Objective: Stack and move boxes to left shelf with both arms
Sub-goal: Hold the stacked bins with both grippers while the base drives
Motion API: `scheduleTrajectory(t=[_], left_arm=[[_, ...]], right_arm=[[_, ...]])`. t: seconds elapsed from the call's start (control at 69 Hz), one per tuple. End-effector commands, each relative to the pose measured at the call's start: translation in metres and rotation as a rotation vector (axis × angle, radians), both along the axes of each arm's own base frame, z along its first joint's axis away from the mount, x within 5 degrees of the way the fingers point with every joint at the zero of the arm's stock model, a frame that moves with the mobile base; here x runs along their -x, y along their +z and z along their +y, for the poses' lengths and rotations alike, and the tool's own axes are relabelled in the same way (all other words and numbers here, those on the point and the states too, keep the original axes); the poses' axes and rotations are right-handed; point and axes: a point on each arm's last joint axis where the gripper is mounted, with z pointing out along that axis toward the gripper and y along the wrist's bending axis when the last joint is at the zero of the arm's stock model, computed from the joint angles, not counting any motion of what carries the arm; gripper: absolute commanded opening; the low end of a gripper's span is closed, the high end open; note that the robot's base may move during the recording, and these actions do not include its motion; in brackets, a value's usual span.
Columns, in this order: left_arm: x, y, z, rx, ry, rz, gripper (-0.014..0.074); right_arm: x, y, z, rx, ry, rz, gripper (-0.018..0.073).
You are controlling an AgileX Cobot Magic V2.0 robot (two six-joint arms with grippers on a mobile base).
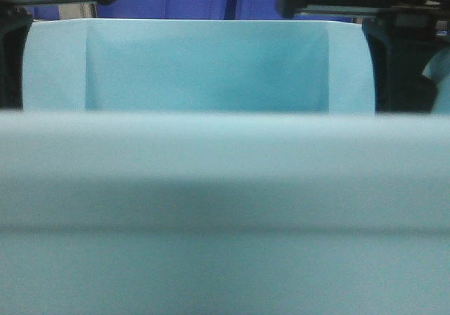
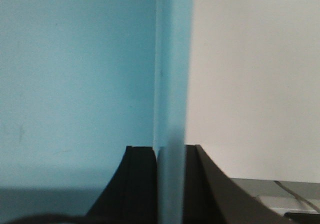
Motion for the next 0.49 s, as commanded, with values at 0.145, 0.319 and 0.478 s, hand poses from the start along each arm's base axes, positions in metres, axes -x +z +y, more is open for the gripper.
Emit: scheduleTrajectory(t=[0.145, 0.319, 0.478], left_arm=[[0.0097, 0.0163, 0.0078, -0.013, 0.006, 0.011, -0.001], [0.0097, 0.0163, 0.0078, -0.013, 0.006, 0.011, -0.001], [0.0097, 0.0163, 0.0078, -0.013, 0.006, 0.011, -0.001]], right_arm=[[0.0009, 0.0189, -0.0016, -0.06, 0.009, -0.077, 0.0057], [0.0009, 0.0189, -0.0016, -0.06, 0.009, -0.077, 0.0057], [0.0009, 0.0189, -0.0016, -0.06, 0.009, -0.077, 0.0057]])
